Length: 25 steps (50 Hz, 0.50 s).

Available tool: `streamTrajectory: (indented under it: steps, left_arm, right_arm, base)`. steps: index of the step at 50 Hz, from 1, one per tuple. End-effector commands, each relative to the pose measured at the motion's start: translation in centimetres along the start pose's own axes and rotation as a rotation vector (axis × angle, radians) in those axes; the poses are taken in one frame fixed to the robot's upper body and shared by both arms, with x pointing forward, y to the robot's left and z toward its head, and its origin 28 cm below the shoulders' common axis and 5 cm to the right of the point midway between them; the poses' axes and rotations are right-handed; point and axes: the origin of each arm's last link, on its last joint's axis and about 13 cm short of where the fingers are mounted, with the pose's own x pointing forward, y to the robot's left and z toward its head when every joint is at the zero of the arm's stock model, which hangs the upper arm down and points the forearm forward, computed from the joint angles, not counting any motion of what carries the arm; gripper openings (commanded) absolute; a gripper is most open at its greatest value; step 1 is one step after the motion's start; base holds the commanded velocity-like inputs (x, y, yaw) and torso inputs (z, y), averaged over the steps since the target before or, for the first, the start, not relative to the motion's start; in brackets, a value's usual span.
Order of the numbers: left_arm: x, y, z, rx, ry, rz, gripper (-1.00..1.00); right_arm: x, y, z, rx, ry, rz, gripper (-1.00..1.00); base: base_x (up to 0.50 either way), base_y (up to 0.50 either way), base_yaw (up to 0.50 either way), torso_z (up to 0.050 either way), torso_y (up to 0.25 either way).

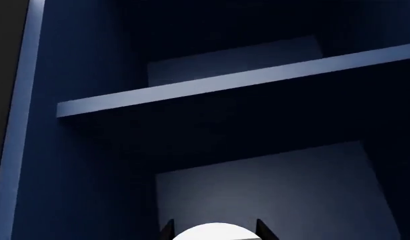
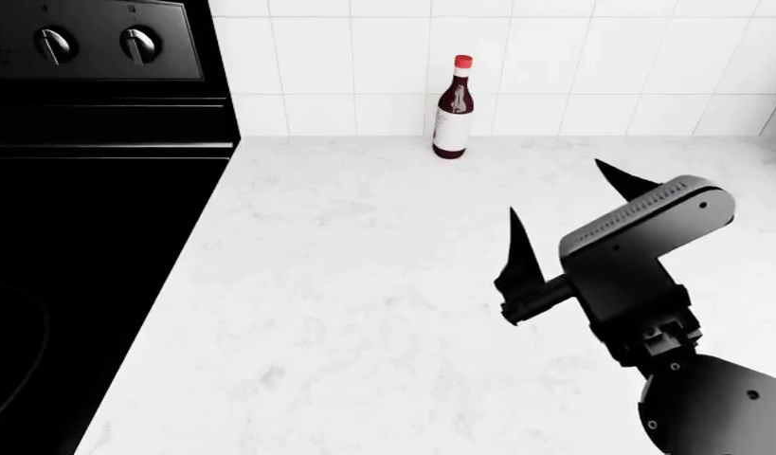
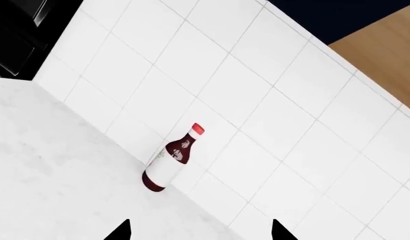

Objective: A wet mug is on the counter and needs to be dried. Pick it up and place it upside down in the open cabinet.

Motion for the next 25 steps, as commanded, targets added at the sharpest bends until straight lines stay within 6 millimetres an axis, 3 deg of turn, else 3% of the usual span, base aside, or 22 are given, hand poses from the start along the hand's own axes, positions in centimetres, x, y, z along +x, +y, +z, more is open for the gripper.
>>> streamTrajectory:
  steps: [1, 25]
  left_arm:
    - [0.4, -0.9, -1.5, -0.003, 0.117, -0.004, -1.00]
    - [-0.1, -0.9, -5.7, -0.090, 0.329, 0.059, -1.00]
  right_arm:
    - [-0.7, 0.4, -0.7, 0.002, 0.004, 0.000, 1.00]
    - [-1.7, 1.1, -1.8, -0.002, 0.024, 0.002, 1.00]
  base:
    - [0.00, 0.00, 0.00, 0.000, 0.000]
    - [0.00, 0.00, 0.00, 0.000, 0.000]
